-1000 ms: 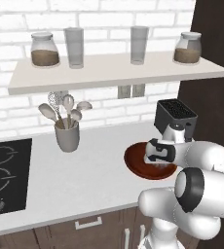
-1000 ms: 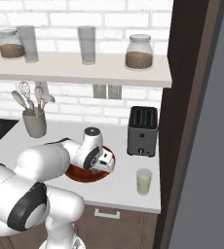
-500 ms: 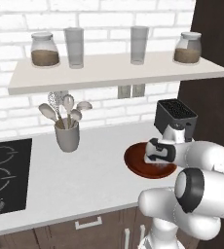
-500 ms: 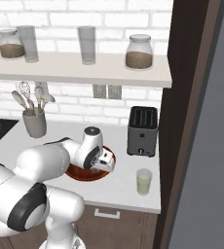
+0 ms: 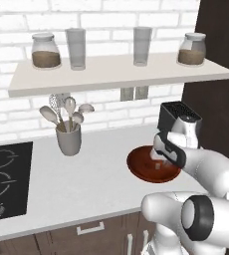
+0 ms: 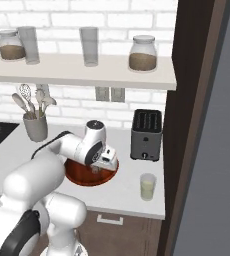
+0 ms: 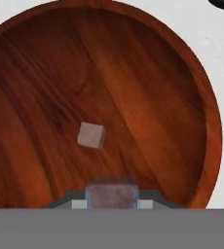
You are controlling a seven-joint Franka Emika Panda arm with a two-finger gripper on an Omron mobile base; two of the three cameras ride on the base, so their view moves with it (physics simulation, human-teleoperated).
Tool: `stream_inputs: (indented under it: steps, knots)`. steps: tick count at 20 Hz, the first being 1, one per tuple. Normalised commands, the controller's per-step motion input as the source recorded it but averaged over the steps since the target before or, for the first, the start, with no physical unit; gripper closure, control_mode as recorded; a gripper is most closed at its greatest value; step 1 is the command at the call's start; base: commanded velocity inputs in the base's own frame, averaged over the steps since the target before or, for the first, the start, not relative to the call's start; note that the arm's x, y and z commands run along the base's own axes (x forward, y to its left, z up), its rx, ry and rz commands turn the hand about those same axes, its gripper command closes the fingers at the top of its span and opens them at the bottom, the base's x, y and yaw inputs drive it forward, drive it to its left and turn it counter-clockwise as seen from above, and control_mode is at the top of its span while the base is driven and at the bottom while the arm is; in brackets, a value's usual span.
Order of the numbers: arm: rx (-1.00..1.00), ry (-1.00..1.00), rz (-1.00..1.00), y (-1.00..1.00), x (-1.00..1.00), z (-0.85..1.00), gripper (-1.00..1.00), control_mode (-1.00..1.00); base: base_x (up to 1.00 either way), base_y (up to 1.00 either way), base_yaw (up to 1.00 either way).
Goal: Grab a lemon wedge from the fridge and one ice cube from the ice bowl, and put them in the glass of lemonade.
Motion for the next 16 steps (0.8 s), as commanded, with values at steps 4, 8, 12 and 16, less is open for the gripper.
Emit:
stream_inputs:
  steps: [4,8,12,16]
  knots:
    - [0.05,0.00,0.00,-0.13,-0.11,0.48,1.00,-1.00,0.00,0.00,0.00]
    - [0.03,0.00,0.00,-0.11,-0.05,0.36,1.00,-1.00,0.00,0.00,0.00]
    - [0.02,0.00,0.00,-0.10,-0.01,0.29,1.00,-1.00,0.00,0.00,0.00]
    - [0.08,0.00,0.00,-0.16,-0.09,0.13,1.00,-1.00,0.00,0.00,0.00]
